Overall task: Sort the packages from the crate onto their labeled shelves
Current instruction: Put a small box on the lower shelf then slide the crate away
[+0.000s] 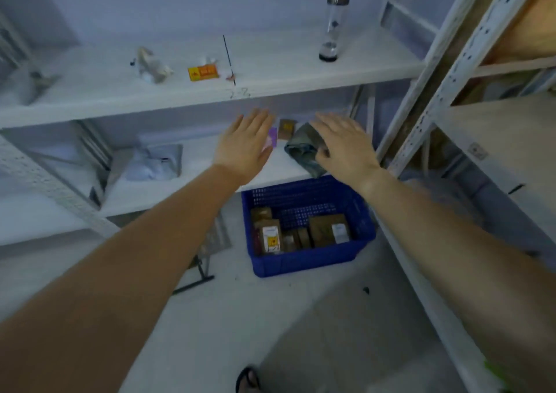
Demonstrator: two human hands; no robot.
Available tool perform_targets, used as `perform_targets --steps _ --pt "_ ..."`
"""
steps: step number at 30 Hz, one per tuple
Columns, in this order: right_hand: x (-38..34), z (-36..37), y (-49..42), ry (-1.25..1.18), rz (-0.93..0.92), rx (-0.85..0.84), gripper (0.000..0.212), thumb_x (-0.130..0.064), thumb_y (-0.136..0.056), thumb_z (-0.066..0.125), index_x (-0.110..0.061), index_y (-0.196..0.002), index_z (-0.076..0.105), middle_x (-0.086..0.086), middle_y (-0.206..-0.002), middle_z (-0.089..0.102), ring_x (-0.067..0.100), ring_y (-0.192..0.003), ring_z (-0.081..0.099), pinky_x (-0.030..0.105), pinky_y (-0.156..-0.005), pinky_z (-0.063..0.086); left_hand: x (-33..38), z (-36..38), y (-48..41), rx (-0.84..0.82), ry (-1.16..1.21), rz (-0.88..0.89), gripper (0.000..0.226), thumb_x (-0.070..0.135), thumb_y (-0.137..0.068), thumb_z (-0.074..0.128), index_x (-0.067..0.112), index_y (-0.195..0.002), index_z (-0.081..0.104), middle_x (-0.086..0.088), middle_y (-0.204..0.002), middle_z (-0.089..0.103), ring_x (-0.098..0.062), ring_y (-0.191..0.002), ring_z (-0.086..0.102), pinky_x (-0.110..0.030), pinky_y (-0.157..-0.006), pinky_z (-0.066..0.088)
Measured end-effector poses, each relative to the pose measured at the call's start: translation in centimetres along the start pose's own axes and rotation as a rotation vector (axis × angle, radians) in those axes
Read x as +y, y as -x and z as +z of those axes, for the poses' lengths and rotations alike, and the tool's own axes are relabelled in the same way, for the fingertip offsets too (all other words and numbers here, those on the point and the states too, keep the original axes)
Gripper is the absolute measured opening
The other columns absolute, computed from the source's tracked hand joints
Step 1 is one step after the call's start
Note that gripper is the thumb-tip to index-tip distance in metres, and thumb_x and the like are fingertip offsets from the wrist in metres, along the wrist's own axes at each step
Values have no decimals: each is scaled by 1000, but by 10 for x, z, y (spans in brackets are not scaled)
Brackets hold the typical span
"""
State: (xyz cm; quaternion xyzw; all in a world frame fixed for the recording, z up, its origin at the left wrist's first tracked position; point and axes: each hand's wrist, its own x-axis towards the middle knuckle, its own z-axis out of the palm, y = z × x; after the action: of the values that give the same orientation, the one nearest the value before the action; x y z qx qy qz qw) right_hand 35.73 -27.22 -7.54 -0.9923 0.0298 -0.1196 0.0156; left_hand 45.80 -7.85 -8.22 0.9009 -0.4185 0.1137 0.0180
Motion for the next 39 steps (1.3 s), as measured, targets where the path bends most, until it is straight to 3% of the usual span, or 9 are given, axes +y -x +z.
perform_targets --steps 5,10,13,18,24,29,32,35,39 --pt "6 97 -5 -41 11 -157 57 -16 -89 51 -12 -144 36 7 -153 31 26 -141 26 40 -116 14 -14 104 8 -233 -2 -4 60 33 -100 30 14 -150 3 -5 -158 3 -20 -145 -1 -35 -118 -1" --pt "29 211 -24 -51 -12 -303 57 -15 -92 47 -14 -147 30 3 -155 27 22 -142 23 36 -117 13 -19 221 -5 -352 -63 58 58 32 -102 22 12 -149 -6 -7 -157 -6 -22 -145 -8 -35 -116 -5" --pt "53 289 -45 -30 -63 -354 58 -18 -96 43 -18 -150 22 0 -157 19 19 -144 18 35 -117 13 -32 298 -25 -354 -90 77 62 28 -101 30 12 -149 -6 -8 -157 -6 -22 -145 -7 -35 -115 -6" --pt "70 429 -53 -52 -81 -399 61 -16 -96 45 -22 -151 19 -2 -157 18 18 -143 19 35 -117 18 -36 425 -29 -355 118 -223 62 23 -98 40 15 -150 6 -6 -158 6 -21 -145 5 -40 -113 20" --pt "60 584 -11 -75 -130 -533 67 -7 -93 54 -23 -149 22 -1 -156 21 22 -140 27 38 -111 29 -15 572 23 -480 144 -200 77 10 -88 59 17 -148 11 -6 -157 11 -25 -142 21 -43 -102 40" --pt "58 653 22 -104 -90 -662 69 -1 -87 57 -24 -145 28 4 -143 42 26 -122 49 41 -96 47 14 639 52 -677 190 -262 96 -8 -78 60 24 -148 4 -5 -156 6 -29 -121 48 -41 -81 54" --pt "62 681 30 -100 -76 -776 69 -7 -90 56 -29 -147 22 6 -134 52 27 -110 58 40 -86 52 24 661 57 -796 219 -367 88 -2 -83 57 23 -148 3 -6 -154 7 -29 -118 50 -43 -88 51" --pt "65 701 28 -169 -79 -871 71 -6 -93 50 -36 -148 18 9 -136 50 30 -116 54 43 -92 50 23 681 51 -860 259 -434 83 4 -87 56 22 -148 4 -8 -156 2 -32 -122 47 -44 -94 48" --pt "64 716 20 -272 -55 -955 88 -8 -89 56 -34 -150 -2 12 -143 42 32 -118 51 44 -91 49 15 705 43 -902 369 -476 107 7 -83 65 26 -147 -19 -4 -154 -23 -31 -120 48 -44 -98 46"
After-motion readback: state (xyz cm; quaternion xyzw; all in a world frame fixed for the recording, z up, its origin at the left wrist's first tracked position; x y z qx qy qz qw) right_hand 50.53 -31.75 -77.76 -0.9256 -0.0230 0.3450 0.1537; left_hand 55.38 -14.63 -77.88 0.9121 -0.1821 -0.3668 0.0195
